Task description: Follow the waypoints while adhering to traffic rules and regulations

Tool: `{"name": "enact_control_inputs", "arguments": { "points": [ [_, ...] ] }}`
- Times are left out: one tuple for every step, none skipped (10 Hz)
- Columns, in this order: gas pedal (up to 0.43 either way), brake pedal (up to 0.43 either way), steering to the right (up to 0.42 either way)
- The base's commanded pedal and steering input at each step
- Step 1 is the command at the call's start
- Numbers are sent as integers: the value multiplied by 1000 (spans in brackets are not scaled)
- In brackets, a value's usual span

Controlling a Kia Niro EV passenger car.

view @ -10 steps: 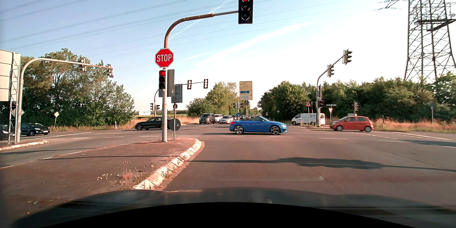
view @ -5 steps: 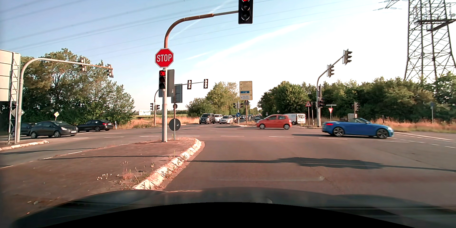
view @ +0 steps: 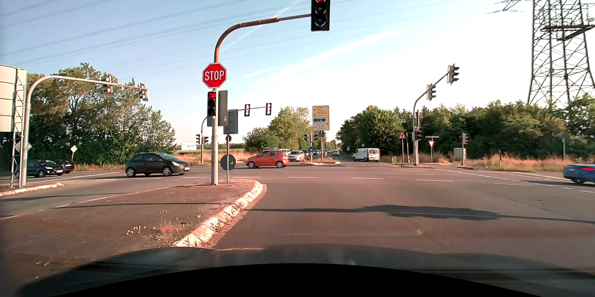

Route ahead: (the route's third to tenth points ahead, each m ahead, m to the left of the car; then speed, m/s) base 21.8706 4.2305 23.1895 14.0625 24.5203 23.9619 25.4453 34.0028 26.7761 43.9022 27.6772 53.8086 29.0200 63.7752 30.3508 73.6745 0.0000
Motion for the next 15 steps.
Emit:
{"name": "enact_control_inputs", "arguments": {
  "points": [
    [0, 280, -2],
    [0, 280, -2],
    [0, 280, -2],
    [0, 280, -2],
    [0, 280, -2],
    [0, 280, -2],
    [0, 280, -2],
    [0, 280, -2],
    [0, 280, -2],
    [0, 280, -2],
    [0, 280, -2],
    [0, 280, -2],
    [0, 280, -2],
    [0, 280, -2],
    [0, 280, -2]
  ]
}}
